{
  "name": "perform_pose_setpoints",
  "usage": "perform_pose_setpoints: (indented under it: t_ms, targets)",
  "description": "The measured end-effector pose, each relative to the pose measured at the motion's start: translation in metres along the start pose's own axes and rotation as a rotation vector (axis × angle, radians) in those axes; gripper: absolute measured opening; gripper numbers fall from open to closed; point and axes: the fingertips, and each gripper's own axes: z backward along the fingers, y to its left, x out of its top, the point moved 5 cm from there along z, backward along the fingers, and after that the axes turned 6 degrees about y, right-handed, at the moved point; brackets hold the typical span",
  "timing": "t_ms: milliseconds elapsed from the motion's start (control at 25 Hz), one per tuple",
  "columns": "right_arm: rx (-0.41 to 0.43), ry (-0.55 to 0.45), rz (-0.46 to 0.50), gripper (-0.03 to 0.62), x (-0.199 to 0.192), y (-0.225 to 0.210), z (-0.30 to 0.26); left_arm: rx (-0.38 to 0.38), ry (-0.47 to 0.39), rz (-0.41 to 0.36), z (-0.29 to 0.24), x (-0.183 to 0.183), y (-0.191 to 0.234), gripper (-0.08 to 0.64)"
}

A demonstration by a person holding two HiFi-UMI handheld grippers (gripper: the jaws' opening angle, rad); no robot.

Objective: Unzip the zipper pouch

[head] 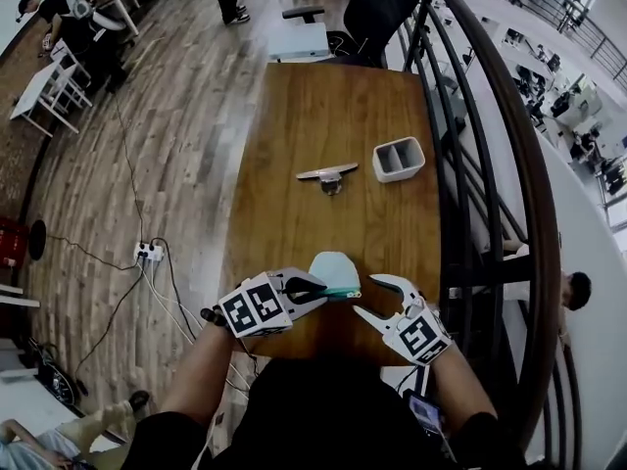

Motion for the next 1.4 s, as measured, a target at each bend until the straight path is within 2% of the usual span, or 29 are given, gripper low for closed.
perform_pose_setpoints:
  t_ms: [120,240,280,360,560,640,880,1080,1280,1400]
  targets:
    - [0.024,0.002,0.036,0.225,0.005,-0.001,-0.012,-0.024,-0.005,0.001,0.002,-0.003,0.006,0.044]
    - [0.030,0.029,0.140,0.173,0.010,-0.003,-0.018,-0.045,-0.004,-0.007,0.000,-0.006,0.009,0.044]
    - [0.033,0.040,0.166,0.173,0.011,-0.005,-0.020,-0.048,0.001,-0.009,0.000,-0.005,0.010,0.044]
    - [0.048,0.046,0.183,0.157,0.014,-0.008,-0.024,-0.048,0.011,-0.003,0.001,-0.005,0.015,0.044]
    - [0.069,0.026,0.165,0.063,0.014,0.001,-0.025,-0.018,0.000,-0.002,0.003,-0.010,0.018,0.048]
    - [0.058,0.017,0.143,0.036,0.016,0.001,-0.023,0.004,-0.005,-0.011,0.008,-0.007,0.020,0.072]
    - [-0.007,-0.039,0.019,0.020,0.018,-0.014,-0.009,0.080,-0.073,0.000,0.027,0.009,0.025,0.101]
    - [-0.053,-0.060,-0.048,0.015,0.021,-0.023,0.001,0.065,-0.159,0.058,0.036,0.018,0.022,0.100]
    - [-0.083,-0.077,-0.061,0.012,0.025,-0.025,0.008,0.049,-0.199,0.099,0.022,0.026,0.011,0.087]
    - [-0.098,-0.069,-0.018,0.012,0.028,-0.022,0.009,0.064,-0.230,0.137,0.009,0.035,0.006,0.081]
